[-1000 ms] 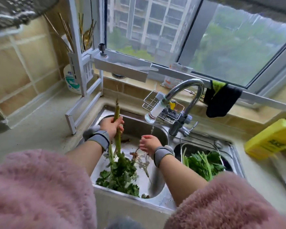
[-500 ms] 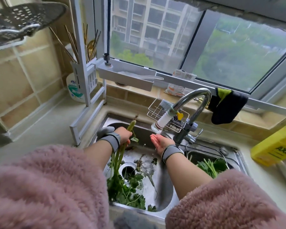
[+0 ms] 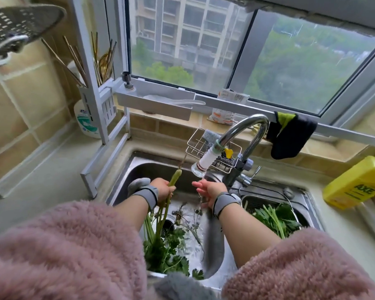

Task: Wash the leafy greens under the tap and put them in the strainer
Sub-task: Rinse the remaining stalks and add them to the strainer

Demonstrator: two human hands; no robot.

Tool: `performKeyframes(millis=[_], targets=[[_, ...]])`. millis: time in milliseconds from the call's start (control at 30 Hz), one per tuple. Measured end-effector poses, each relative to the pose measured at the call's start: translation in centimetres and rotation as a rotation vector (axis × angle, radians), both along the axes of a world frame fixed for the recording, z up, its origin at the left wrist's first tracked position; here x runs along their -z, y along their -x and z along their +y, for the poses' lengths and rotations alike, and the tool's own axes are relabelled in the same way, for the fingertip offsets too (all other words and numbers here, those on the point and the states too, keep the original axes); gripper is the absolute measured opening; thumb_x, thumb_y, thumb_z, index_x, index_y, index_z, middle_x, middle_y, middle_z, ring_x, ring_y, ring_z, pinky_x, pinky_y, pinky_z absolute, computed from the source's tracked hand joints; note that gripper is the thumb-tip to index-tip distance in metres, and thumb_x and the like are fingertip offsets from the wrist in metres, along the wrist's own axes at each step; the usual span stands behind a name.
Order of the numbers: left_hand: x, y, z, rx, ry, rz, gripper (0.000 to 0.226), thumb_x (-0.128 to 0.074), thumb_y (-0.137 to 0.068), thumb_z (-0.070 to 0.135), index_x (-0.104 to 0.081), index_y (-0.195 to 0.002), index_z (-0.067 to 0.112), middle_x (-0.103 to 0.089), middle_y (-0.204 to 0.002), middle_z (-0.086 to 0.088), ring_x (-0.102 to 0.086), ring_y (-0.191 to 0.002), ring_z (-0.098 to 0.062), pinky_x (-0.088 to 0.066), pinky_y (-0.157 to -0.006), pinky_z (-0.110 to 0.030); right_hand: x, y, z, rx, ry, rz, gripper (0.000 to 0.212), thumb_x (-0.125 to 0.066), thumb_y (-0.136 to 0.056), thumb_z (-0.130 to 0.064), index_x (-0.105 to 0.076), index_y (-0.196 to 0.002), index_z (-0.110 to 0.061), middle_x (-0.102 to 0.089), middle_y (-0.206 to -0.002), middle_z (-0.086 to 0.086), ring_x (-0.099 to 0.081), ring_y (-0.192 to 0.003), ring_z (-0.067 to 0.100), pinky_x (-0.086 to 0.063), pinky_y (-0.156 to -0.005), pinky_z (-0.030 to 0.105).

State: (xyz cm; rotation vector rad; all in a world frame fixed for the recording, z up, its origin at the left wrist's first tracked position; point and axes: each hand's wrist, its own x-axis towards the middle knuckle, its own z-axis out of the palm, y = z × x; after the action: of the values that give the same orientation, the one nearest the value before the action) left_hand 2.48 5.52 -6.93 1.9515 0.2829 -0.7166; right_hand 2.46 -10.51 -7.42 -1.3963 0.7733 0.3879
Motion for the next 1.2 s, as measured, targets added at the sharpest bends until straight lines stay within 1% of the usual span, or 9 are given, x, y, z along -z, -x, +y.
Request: performKeyframes(millis=[67,167,300,533,667,833,967,1033,1200], targets=[[0.4,0.2,0.0,-0.019,0.038,0.008,0.026,-0.054,-0.094,0.017,-0.059,-0.111,-0.003,-0.055,-0.071,-0.007,-0.055,-0.062,-0.018,-0.05,-0.064,-0.03,-0.6,0.0,-0.4,-0.044,0.052,-0.007,0.028,-0.038,-0.101,-0.024,-0.058,-0.095,-0.005,-0.061,-0.043,-0.006,-0.059,-0.074,0.015,-0.042,-0.089,0.035],[0.8,0.6,-0.6,-0.038,0.064,0.009,0.015,-0.06,-0.089,0.008,-0.06,-0.102,0.002,-0.059,-0.075,-0.01,-0.059,-0.065,-0.02,-0.053,-0.062,-0.029,-0.6,0.3,-0.6,-0.183,0.119,0.012,0.034,-0.034,-0.102,-0.019,-0.046,-0.073,-0.008,-0.059,-0.04,-0.005,-0.055,-0.053,0.009,-0.041,-0.055,0.018],[1.5,1.0,-1.2,-0.061,0.057,0.001,0.009,-0.066,-0.083,0.0,-0.059,-0.084,0.006,-0.064,-0.081,-0.016,-0.062,-0.069,-0.024,-0.056,-0.069,-0.033,0.9,1.0,-0.4,-0.301,0.141,-0.064,0.019,-0.048,-0.093,-0.004,-0.057,-0.082,-0.017,-0.063,-0.076,-0.001,-0.054,-0.065,0.01,-0.043,-0.064,0.026],[1.2,1.7,-2.1,-0.125,0.141,0.027,0.01,-0.06,-0.088,0.002,-0.059,-0.079,0.006,-0.059,-0.072,-0.011,-0.059,-0.062,-0.018,-0.052,-0.044,-0.018,0.9,1.5,-0.3,-0.367,0.08,-0.197,0.038,-0.042,-0.083,0.012,-0.062,-0.11,-0.004,-0.061,-0.086,0.008,-0.058,-0.076,0.018,-0.047,-0.065,0.026],[1.3,1.7,-1.7,-0.11,0.142,0.051,0.016,-0.053,-0.093,0.007,-0.062,-0.079,0.006,-0.063,-0.072,-0.011,-0.06,-0.066,-0.019,-0.053,-0.066,-0.028,1.0,1.6,-0.5,-0.456,0.135,-0.245,0.039,-0.049,-0.084,0.009,-0.057,-0.118,-0.009,-0.06,-0.103,0.002,-0.057,-0.096,0.02,-0.049,-0.084,0.037],[1.1,2.0,-1.5,-0.076,0.138,0.034,0.012,-0.055,-0.092,0.008,-0.061,-0.082,0.006,-0.064,-0.074,-0.01,-0.061,-0.068,-0.019,-0.054,-0.071,-0.031,1.2,2.0,-0.5,-0.462,0.26,-0.328,0.023,-0.06,-0.09,-0.019,-0.057,-0.11,-0.008,-0.061,-0.086,-0.001,-0.059,-0.079,0.013,-0.052,-0.082,0.032],[0.9,2.2,-1.7,-0.068,0.152,0.04,0.009,-0.057,-0.091,0.006,-0.061,-0.083,0.005,-0.064,-0.078,-0.012,-0.062,-0.069,-0.021,-0.055,-0.066,-0.03,1.3,2.1,-0.3,-0.464,0.282,-0.333,0.006,-0.062,-0.088,-0.014,-0.065,-0.084,-0.01,-0.063,-0.073,0.004,-0.06,-0.069,0.018,-0.054,-0.083,0.04],[0.7,2.3,-1.7,-0.068,0.149,0.053,0.008,-0.057,-0.091,0.005,-0.06,-0.083,0.005,-0.063,-0.078,-0.011,-0.061,-0.069,-0.02,-0.054,-0.063,-0.03,1.3,2.1,-0.3,-0.475,0.307,-0.332,0.016,-0.063,-0.088,-0.012,-0.061,-0.072,-0.017,-0.063,-0.071,0.006,-0.06,-0.071,0.023,-0.054,-0.083,0.042],[0.4,2.3,-1.9,-0.041,0.09,0.026,0.009,-0.057,-0.091,0.005,-0.059,-0.082,0.004,-0.061,-0.078,-0.011,-0.059,-0.068,-0.02,-0.054,-0.065,-0.031,1.2,1.9,-0.1,-0.533,0.428,-0.327,0.019,-0.06,-0.09,-0.012,-0.058,-0.072,-0.016,-0.063,-0.072,0.007,-0.061,-0.066,0.019,-0.056,-0.077,0.038]])
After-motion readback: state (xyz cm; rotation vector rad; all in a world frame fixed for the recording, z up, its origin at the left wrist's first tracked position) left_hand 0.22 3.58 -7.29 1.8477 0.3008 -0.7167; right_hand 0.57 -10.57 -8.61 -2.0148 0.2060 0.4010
